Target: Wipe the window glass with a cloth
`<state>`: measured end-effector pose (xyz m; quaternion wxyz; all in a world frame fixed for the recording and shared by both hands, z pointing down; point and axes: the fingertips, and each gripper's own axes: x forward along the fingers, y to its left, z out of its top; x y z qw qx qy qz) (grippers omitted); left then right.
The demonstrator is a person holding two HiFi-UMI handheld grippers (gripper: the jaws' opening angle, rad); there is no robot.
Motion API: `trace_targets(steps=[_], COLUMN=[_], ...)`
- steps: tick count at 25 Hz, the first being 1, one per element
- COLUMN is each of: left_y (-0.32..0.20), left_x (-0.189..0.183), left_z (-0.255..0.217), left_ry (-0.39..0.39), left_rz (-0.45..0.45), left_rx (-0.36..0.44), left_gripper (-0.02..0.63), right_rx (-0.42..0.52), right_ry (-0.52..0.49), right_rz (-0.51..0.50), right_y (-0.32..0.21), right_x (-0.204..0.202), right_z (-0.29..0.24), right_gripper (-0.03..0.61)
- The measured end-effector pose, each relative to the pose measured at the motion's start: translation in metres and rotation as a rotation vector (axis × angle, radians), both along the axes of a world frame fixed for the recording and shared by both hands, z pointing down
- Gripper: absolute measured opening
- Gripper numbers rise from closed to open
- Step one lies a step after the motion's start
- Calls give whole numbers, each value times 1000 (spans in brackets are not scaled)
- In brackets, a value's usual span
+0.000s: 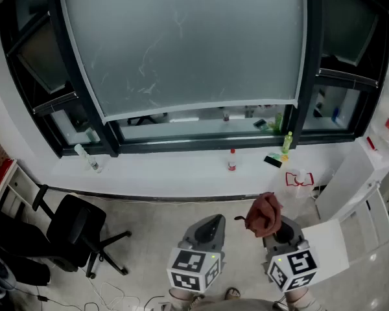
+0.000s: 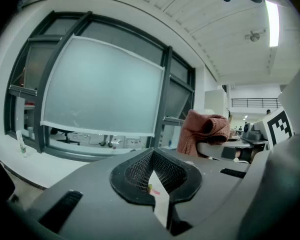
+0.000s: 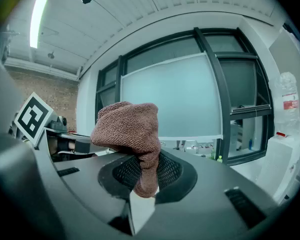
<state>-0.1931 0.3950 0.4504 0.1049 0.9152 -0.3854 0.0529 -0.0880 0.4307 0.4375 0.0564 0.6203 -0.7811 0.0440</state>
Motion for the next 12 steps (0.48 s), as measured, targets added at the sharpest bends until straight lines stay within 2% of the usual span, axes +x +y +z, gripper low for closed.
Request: trace_targets(steps=[12], left_y=[5], left_x=[26], left_z=[1], left_ry=[-6], left_rz=[0], left_rx=[6], left_gripper=[5], right_rx=[-26], right_ry=[-4], right_rz=[-20], right_y=[5], right_x=[18], right_z=[5], right_gripper=[48])
